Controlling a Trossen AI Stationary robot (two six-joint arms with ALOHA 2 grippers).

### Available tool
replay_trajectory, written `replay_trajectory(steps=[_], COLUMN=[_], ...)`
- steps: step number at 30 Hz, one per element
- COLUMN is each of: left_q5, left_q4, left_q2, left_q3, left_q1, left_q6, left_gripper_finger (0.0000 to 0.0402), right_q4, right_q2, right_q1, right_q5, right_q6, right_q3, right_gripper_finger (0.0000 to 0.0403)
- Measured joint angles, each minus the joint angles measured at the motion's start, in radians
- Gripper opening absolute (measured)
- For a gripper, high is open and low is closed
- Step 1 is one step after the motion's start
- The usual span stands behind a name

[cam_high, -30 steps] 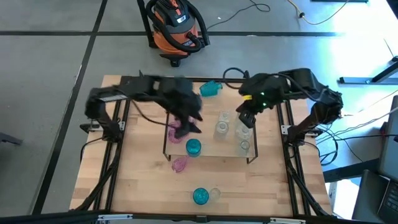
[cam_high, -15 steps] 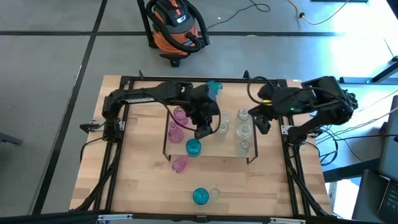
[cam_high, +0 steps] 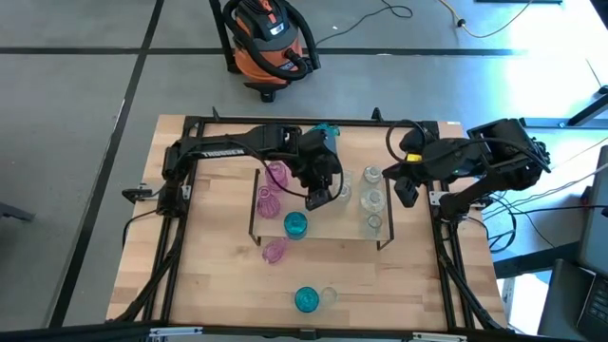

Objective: Sort vases onto shelf
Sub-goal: Put the transparent vase on the shelf aligned with the other transparent vase, then adjust the vases on the shelf

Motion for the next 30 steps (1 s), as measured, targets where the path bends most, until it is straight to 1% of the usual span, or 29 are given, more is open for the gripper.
replay_trajectory(steps=[7,12,16,19,23,26,30], left_q5=[0.01,-0.002,0.028,0.032,0.024,0.028,0.025], left_q4=[0.02,0.048,0.062,0.038,-0.005,-0.05,-0.151], left_q2=[0.017,0.017,0.017,0.012,-0.027,-0.072,-0.166], left_q3=[0.0,0.0,0.0,0.0,0.005,0.036,0.083], left_q1=[0.002,0.004,0.011,0.011,0.015,0.016,-0.028], left_q6=[0.008,0.021,0.026,0.025,0.008,-0.012,-0.023], left_gripper_finger=[0.0001,0.0001,0.0001,0.0001,0.0001,0.0001,0.0001], right_q4=[0.0,0.0,0.0,0.0,0.0,0.003,0.072], right_q2=[0.0,0.0,0.0,0.0,0.001,0.001,0.019], right_q1=[0.0,0.0,-0.002,-0.002,-0.002,-0.002,0.041], right_q5=[0.0,0.0,0.0,-0.001,-0.003,-0.026,-0.024], right_q6=[0.0,0.0,0.0,0.007,0.018,0.014,-0.01], right_q3=[0.0,0.0,0.0,0.0,0.0,0.0,-0.001], right_gripper_finger=[0.0,0.0,0.0,0.0,0.0,0.0,0.0])
